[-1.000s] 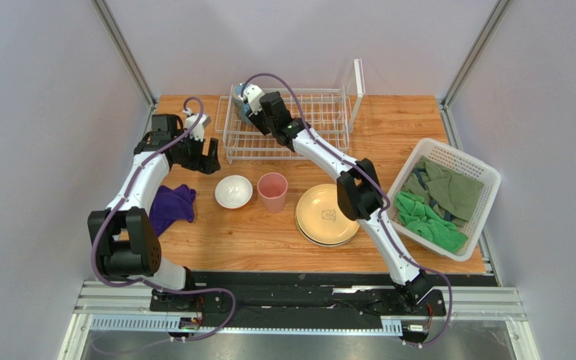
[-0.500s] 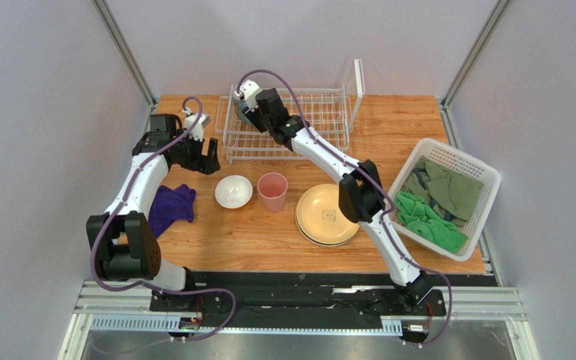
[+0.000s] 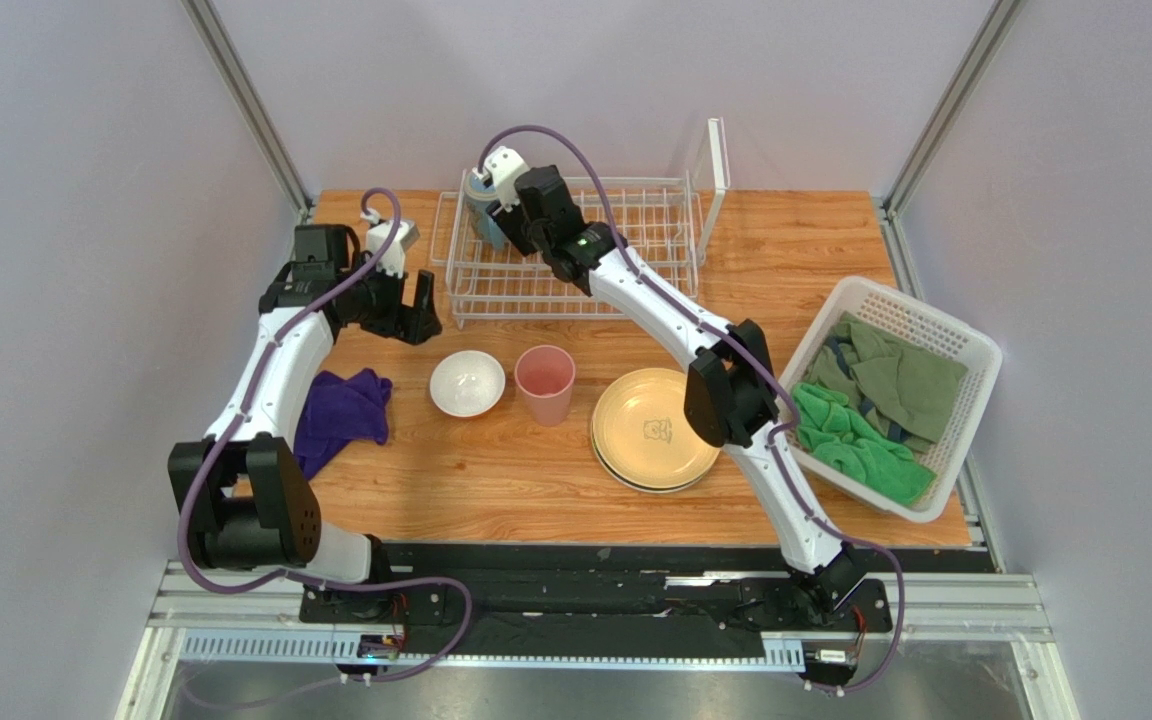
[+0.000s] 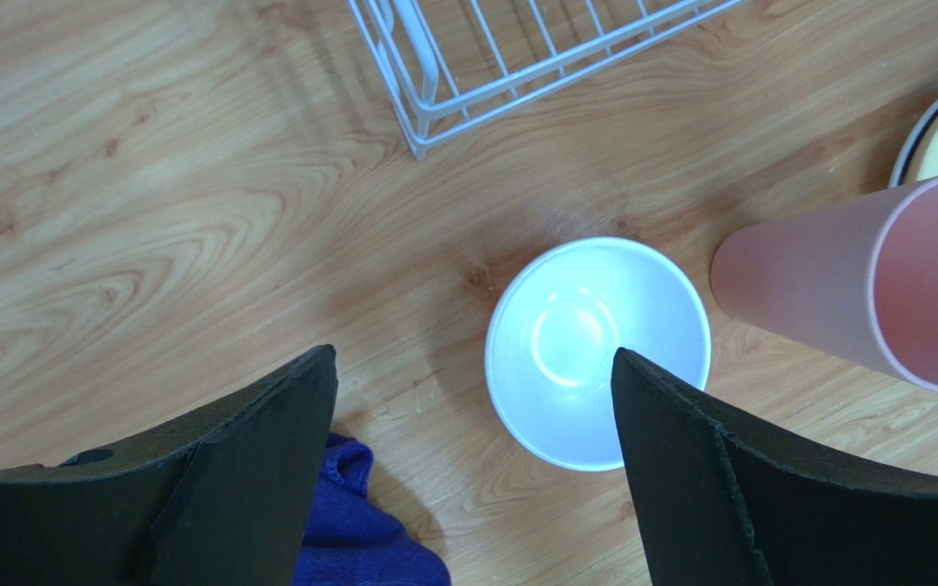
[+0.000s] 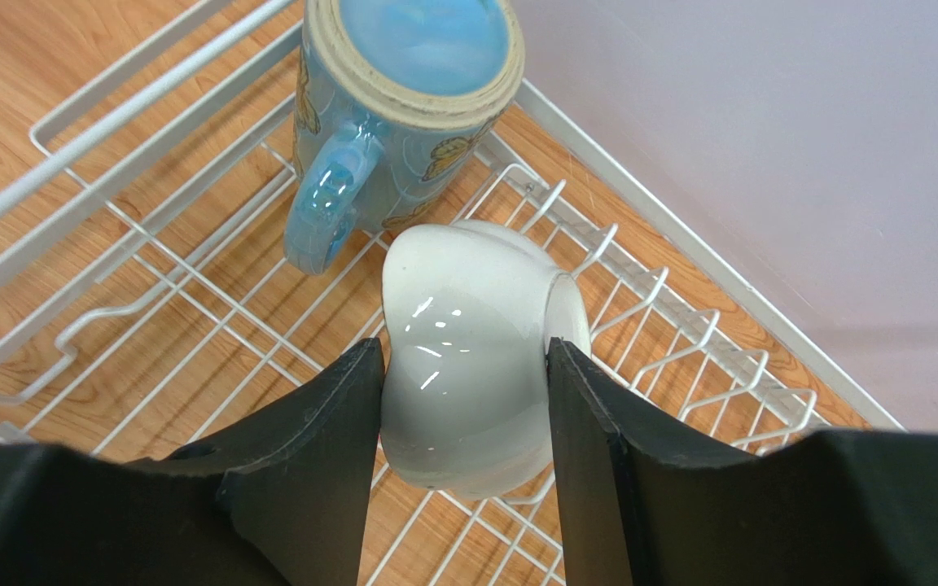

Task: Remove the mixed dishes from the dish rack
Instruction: Pick up the bowl from the dish rack.

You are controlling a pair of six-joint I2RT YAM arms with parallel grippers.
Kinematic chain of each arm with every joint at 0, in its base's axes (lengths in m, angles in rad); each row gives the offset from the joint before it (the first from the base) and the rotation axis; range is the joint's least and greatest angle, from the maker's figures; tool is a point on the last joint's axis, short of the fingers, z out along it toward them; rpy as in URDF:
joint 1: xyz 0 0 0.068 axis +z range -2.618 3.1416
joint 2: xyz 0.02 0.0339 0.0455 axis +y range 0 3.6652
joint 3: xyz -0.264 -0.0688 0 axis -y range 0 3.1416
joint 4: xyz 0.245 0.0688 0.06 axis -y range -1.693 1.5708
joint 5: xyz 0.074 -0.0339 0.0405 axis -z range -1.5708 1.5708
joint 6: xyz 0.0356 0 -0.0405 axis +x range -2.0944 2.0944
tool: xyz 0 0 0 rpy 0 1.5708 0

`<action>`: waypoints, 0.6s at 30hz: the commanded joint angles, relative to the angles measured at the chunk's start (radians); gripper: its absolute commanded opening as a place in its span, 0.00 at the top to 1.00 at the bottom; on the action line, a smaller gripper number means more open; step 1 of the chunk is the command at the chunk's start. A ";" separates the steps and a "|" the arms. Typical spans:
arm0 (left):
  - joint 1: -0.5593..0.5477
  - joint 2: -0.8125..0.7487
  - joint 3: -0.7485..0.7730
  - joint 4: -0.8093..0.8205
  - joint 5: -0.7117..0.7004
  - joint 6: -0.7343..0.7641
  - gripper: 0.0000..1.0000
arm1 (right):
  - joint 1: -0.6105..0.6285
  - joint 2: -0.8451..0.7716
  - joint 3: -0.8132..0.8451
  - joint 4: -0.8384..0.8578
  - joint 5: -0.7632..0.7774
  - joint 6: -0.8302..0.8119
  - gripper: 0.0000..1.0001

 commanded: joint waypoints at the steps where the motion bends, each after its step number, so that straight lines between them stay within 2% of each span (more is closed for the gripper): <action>1: 0.010 -0.054 0.070 0.018 0.051 0.020 0.10 | -0.010 -0.139 0.007 -0.009 -0.036 0.083 0.55; 9: 0.011 -0.072 0.120 0.012 0.098 0.015 0.10 | -0.028 -0.188 -0.033 -0.068 -0.096 0.147 0.56; 18: 0.008 -0.072 0.147 0.077 0.157 0.014 0.11 | -0.048 -0.228 -0.060 -0.131 -0.211 0.222 0.57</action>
